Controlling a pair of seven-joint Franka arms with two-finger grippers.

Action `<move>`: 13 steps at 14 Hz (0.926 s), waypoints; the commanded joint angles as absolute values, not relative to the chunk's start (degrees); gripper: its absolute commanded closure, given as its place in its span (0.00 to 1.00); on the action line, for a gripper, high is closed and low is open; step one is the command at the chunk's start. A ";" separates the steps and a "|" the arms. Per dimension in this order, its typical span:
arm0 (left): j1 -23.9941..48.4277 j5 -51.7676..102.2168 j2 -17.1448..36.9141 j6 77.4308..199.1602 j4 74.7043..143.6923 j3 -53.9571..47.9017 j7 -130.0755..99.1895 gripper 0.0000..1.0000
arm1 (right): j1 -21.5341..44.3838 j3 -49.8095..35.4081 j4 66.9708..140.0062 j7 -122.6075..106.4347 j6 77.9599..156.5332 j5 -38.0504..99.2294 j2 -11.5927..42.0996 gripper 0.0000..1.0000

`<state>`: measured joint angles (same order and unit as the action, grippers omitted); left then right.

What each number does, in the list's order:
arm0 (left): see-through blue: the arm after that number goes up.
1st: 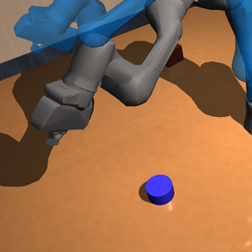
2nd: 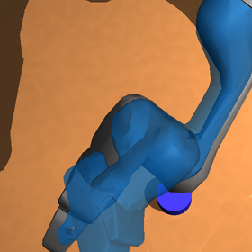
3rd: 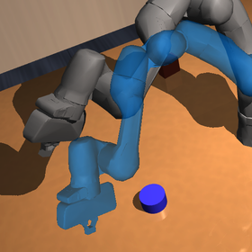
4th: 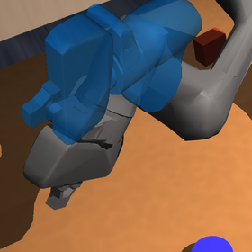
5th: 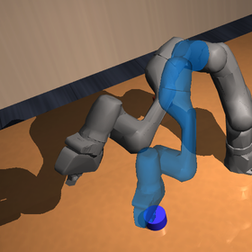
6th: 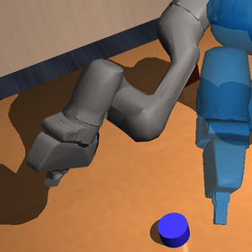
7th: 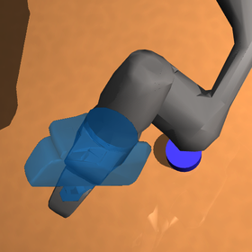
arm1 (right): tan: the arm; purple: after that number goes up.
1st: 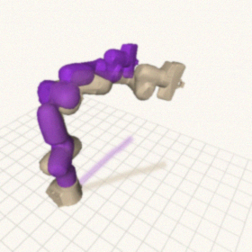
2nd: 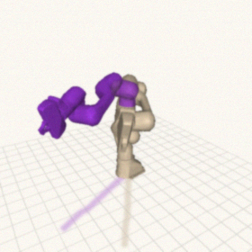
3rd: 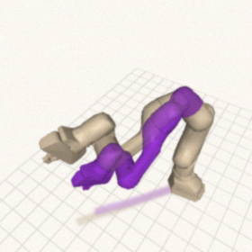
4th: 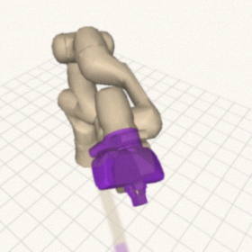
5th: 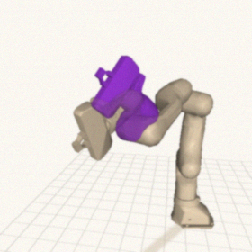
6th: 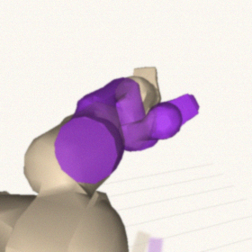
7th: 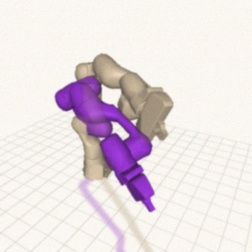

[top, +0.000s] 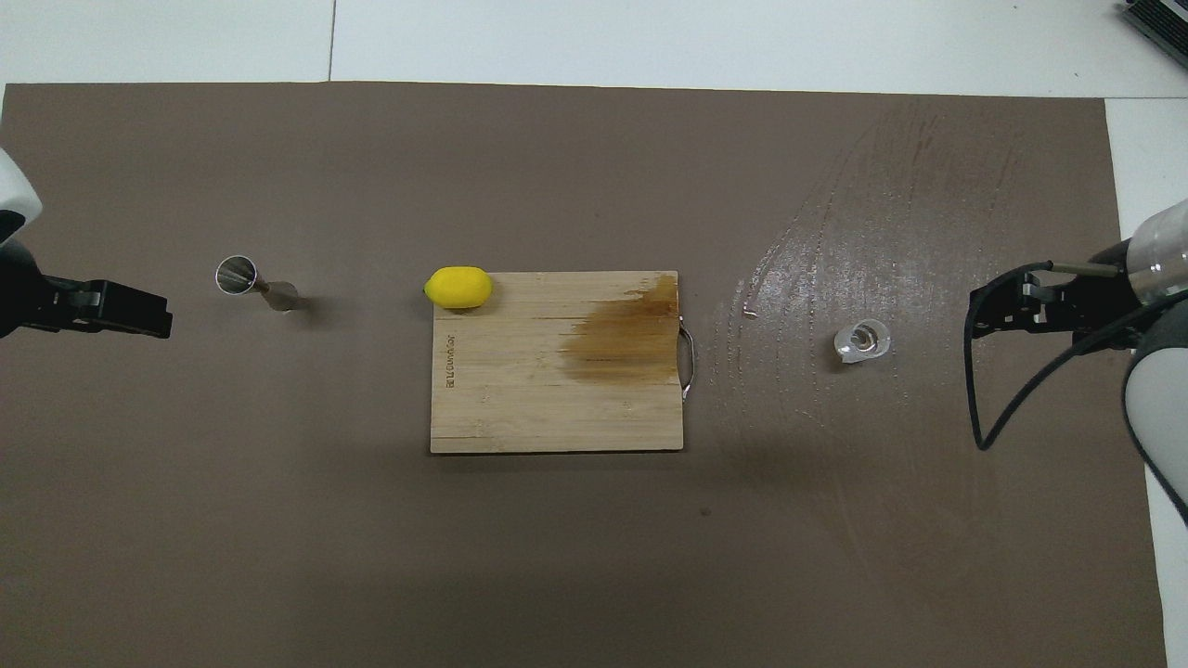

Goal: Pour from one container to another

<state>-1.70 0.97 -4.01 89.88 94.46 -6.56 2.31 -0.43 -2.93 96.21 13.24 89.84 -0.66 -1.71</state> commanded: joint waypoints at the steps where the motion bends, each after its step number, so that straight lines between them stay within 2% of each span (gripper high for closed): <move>1: -0.18 0.62 -5.89 88.86 96.59 -6.33 2.64 0.00 | -1.14 -3.25 97.38 13.18 90.53 0.44 -2.55 0.00; 3: -0.26 0.88 -4.84 88.51 95.89 -5.98 2.55 0.00 | -1.14 -3.25 97.38 13.18 90.53 0.44 -2.55 0.00; 8: -3.15 8.95 3.24 83.68 95.10 -5.36 -2.45 0.00 | -1.14 -3.25 97.30 13.18 90.53 0.44 -2.64 0.00; 10: -6.05 14.21 5.26 82.97 96.15 -5.19 -9.97 0.00 | -1.14 -3.25 97.29 13.18 90.53 0.44 -2.64 0.00; 13: -7.38 28.78 5.45 87.60 102.63 -0.28 -24.56 0.00 | -1.14 -3.25 97.38 13.18 90.53 0.44 -2.64 0.00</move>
<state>-6.74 22.05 6.78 84.97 98.38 -2.67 -17.11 -0.43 -2.93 96.21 13.24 89.84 -0.66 -1.71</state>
